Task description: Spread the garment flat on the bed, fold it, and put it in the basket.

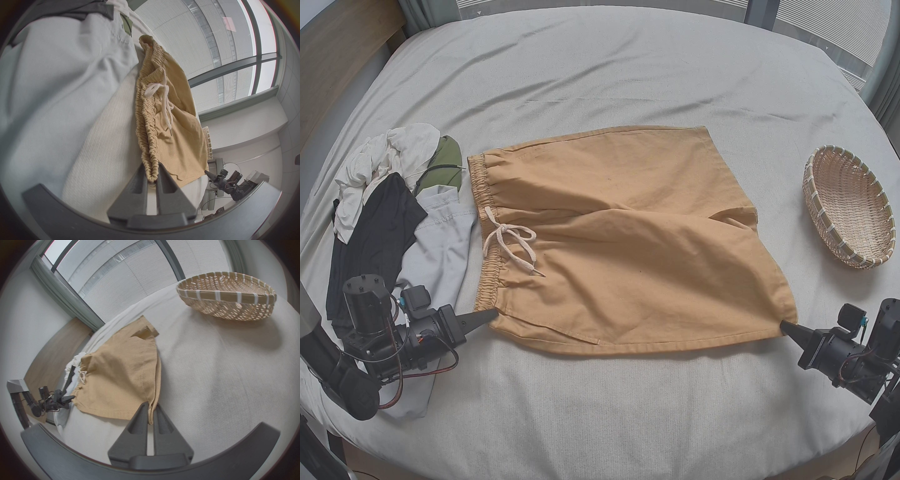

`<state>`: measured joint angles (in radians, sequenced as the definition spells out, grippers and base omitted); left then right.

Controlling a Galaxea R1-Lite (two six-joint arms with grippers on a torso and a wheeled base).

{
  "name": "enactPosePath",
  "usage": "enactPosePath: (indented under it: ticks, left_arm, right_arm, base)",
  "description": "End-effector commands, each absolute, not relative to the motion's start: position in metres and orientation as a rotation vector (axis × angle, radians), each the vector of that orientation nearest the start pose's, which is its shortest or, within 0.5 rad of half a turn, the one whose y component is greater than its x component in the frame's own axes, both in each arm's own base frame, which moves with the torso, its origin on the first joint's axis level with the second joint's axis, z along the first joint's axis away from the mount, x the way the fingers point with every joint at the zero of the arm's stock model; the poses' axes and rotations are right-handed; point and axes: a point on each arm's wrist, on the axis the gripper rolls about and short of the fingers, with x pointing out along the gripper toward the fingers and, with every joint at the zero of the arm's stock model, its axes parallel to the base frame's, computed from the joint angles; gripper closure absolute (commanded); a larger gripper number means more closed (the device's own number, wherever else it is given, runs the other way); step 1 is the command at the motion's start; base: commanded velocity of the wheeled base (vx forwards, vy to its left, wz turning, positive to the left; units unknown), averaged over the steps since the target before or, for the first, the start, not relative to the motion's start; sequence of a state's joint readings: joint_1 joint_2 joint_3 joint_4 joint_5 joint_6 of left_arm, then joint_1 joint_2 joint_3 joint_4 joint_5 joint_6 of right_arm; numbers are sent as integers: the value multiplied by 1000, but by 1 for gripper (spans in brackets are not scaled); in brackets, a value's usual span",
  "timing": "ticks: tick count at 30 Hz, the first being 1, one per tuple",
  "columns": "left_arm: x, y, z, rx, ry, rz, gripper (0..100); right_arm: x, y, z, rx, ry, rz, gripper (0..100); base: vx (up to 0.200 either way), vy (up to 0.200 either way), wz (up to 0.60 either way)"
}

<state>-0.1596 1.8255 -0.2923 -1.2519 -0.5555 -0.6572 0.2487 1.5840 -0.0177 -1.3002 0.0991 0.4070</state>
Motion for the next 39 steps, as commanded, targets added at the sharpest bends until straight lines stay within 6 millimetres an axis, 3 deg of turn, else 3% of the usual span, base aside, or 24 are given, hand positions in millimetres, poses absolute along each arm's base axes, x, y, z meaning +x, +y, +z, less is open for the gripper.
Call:
enactPosePath:
  ticks: [1, 6, 14, 26, 37, 38, 39]
  left_arm:
    - [229, -51, 94, -684, 522, -624, 100]
    - [207, -44, 103, -687, 514, -647, 100]
    - [188, -41, 94, -693, 569, -629, 100]
    - [172, -38, 79, -653, 630, -607, 100]
    - [170, -36, 79, -657, 633, -595, 100]
    - [170, -36, 79, -657, 633, -596, 0]
    - [170, -36, 79, -657, 633, -596, 0]
  right_arm:
    - [167, 45, 94, 369, 372, 255, 100]
    - [153, 50, 94, 350, 431, 287, 100]
    - [139, 53, 94, 323, 473, 270, 100]
    - [120, 46, 92, 303, 562, 252, 100]
    - [118, 45, 90, 303, 582, 256, 100]
    - [118, 45, 91, 310, 580, 252, 0]
    - [118, 45, 91, 310, 579, 250, 0]
  base:
    - [0, 0, 0]
    - [0, 0, 0]
    - [0, 0, 0]
    - [0, 0, 0]
    - [0, 0, 0]
    - [0, 0, 0]
    - [0, 0, 0]
